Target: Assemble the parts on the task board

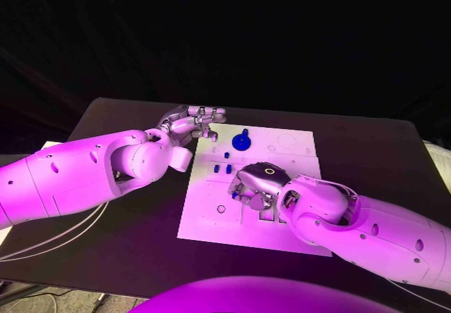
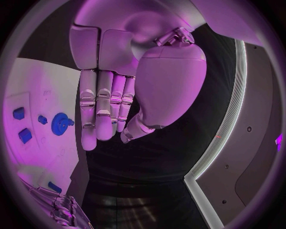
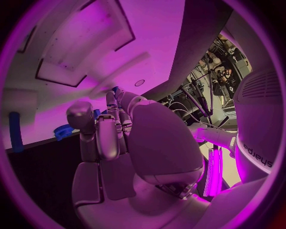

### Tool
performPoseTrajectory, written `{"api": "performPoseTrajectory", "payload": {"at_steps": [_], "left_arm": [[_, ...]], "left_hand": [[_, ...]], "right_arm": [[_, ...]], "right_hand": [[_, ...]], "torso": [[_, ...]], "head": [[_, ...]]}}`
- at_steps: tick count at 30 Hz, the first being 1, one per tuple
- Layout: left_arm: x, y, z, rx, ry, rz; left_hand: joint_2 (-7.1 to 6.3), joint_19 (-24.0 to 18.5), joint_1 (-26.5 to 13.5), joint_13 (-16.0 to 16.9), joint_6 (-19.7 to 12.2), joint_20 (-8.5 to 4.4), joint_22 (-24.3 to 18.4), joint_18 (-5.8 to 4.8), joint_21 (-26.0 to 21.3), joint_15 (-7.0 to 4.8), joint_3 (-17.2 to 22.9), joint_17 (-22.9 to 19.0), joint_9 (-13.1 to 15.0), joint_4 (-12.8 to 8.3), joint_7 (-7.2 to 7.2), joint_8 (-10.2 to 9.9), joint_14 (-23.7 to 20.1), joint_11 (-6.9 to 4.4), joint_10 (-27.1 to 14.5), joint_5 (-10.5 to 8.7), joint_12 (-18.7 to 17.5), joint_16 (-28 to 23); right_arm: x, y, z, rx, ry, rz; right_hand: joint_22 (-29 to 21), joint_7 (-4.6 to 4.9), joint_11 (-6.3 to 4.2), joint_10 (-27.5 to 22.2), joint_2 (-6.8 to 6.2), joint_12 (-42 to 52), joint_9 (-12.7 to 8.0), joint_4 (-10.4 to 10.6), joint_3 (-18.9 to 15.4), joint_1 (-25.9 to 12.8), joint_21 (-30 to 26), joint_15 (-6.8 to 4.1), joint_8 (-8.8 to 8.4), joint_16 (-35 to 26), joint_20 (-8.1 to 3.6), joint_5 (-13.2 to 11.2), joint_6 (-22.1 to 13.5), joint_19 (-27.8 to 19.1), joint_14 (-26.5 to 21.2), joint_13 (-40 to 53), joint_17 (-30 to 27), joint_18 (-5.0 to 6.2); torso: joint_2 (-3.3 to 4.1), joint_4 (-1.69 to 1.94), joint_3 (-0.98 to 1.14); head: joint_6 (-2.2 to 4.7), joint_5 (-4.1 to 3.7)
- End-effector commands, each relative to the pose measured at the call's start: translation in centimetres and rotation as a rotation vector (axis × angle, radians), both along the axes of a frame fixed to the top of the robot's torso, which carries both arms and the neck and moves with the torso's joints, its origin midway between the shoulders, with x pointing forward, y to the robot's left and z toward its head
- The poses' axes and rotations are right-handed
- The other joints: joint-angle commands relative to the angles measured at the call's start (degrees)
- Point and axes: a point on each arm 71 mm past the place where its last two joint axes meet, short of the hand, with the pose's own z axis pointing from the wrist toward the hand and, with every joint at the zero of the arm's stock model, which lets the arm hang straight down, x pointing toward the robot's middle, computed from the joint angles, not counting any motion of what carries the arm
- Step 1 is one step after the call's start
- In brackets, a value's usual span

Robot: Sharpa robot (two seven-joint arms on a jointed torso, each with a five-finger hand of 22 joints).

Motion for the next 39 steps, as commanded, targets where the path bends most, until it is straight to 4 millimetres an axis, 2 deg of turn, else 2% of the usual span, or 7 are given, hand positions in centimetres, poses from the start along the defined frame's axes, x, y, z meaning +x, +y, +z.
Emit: {"api": "performPoseTrajectory", "payload": {"at_steps": [1, 14, 25, 30, 34, 36, 39], "left_arm": [[0.0, -0.3, 0.0, -0.013, 0.005, -0.023], [-0.1, -0.4, -0.2, -0.007, 0.029, -0.050], [-0.1, -0.2, -0.2, -0.002, 0.037, -0.057], [-0.1, 0.0, -0.3, 0.000, 0.037, -0.054], [-0.1, 0.1, -0.3, 0.001, 0.038, -0.053], [-0.1, 0.0, -0.3, 0.001, 0.038, -0.055], [0.0, 0.0, -0.4, 0.001, 0.035, -0.051]], "left_hand": [[0.37, -0.39, 0.05, -0.09, -0.44, 0.05, -0.08, 0.98, -0.36, 0.14, -0.41, -0.10, -0.04, -0.04, 0.08, -0.35, -0.45, 0.02, -0.45, -0.17, 0.38, -0.25], [0.34, -0.50, -0.57, -0.17, -1.11, 0.29, -0.52, 0.96, -0.87, 0.40, -1.48, -0.91, -0.05, 0.33, 0.31, -0.41, -0.93, 0.27, -1.30, -0.19, 0.66, -0.55], [0.37, -0.51, -0.70, -0.18, -1.34, 0.36, -0.66, 0.96, -1.02, 0.47, -1.82, -0.47, -0.05, 0.44, 0.37, -0.42, -0.83, 0.35, -1.57, -0.20, 0.76, -0.23], [0.38, -0.49, -0.72, -0.18, -1.36, 0.37, -0.68, 0.96, -1.03, 0.48, -1.87, -0.44, -0.05, 0.45, 0.38, -0.42, -0.81, 0.35, -1.59, -0.20, 0.78, -0.20], [0.38, -0.49, -0.72, -0.18, -1.36, 0.37, -0.68, 0.96, -1.03, 0.48, -1.87, -0.44, -0.05, 0.45, 0.38, -0.42, -0.81, 0.35, -1.59, -0.20, 0.78, -0.20], [0.38, -0.49, -0.72, -0.18, -1.36, 0.37, -0.68, 0.96, -1.03, 0.48, -1.87, -0.44, -0.05, 0.45, 0.38, -0.42, -0.81, 0.35, -1.59, -0.20, 0.78, -0.20], [0.39, -0.49, -0.72, -0.18, -1.37, 0.38, -0.70, 0.96, -1.04, 0.49, -1.91, -0.65, -0.04, 0.46, 0.38, -0.41, -0.88, 0.35, -1.60, -0.20, 0.81, -0.30]], "right_arm": [[-0.2, -0.1, -1.0, -0.066, 0.021, 0.005], [0.3, -0.9, -0.9, -0.018, 0.005, -0.053], [0.5, -4.0, 2.1, 0.141, -0.020, -0.121], [1.3, -6.9, 3.5, 0.132, -0.013, -0.187], [2.1, -9.0, 4.6, 0.054, -0.023, -0.227], [2.3, -9.8, 4.9, 0.013, -0.038, -0.236], [2.6, -10.5, 5.0, -0.038, -0.054, -0.242]], "right_hand": [[-0.08, 0.36, -0.09, 0.18, 0.15, 0.19, 0.08, -0.05, 0.45, -0.59, 0.18, 0.11, 0.29, 0.06, 0.02, 0.30, -0.04, 0.16, 2.77, 0.04, -0.09, -0.69], [-13.78, 2.84, 2.81, -13.91, -2.81, 0.36, -0.68, -1.09, -0.02, -4.80, -9.72, 2.38, -0.12, -7.73, 2.06, 0.11, -13.13, -7.86, 0.09, -0.07, -9.59, 1.76], [-9.95, 1.61, 1.60, -9.79, -1.97, 4.17, -0.19, -1.53, -0.71, -5.39, -7.21, 1.36, 0.86, -6.02, 1.23, 1.40, -9.59, -4.02, 1.36, 0.12, -7.64, 0.92], [-9.37, 1.61, 1.52, -9.44, -3.18, 4.36, -0.28, -1.38, -1.54, -6.48, -6.74, 1.39, 0.64, -5.35, 1.15, 2.67, -9.05, -3.42, 1.61, -0.09, -7.05, 0.79], [-12.89, 0.98, 2.13, -14.55, -5.74, 2.43, -0.67, -0.03, -8.12, -9.17, -9.48, 1.80, -0.04, -6.71, 1.59, 5.31, -12.16, -5.23, 1.01, -0.08, -8.90, 1.25], [-15.89, 0.25, 1.96, -16.25, -4.19, 3.36, -0.39, 1.93, -19.74, -5.40, -11.89, 2.32, 0.33, -6.41, 2.36, 5.49, -13.36, -5.73, 1.07, 0.26, -8.74, 1.22], [-16.61, -0.81, 2.44, -17.43, -3.64, 3.66, -0.50, 4.21, -23.44, -3.33, -12.42, 2.24, 0.02, -5.00, 1.53, 5.79, -13.62, -5.21, 1.50, 0.03, -7.19, 1.97]], "torso": [[0.00, 0.00, -0.01], [-0.01, -0.02, 0.02], [-0.01, -0.07, -0.03], [-0.06, -0.38, -0.15], [-0.08, -0.70, -0.25], [-0.10, -0.78, -0.30], [-0.13, -0.83, -0.33]], "head": [[-0.07, -0.03], [0.04, -0.17], [0.70, -0.85], [1.05, -1.10], [1.33, -1.27], [1.54, -1.47], [1.57, -1.54]]}}
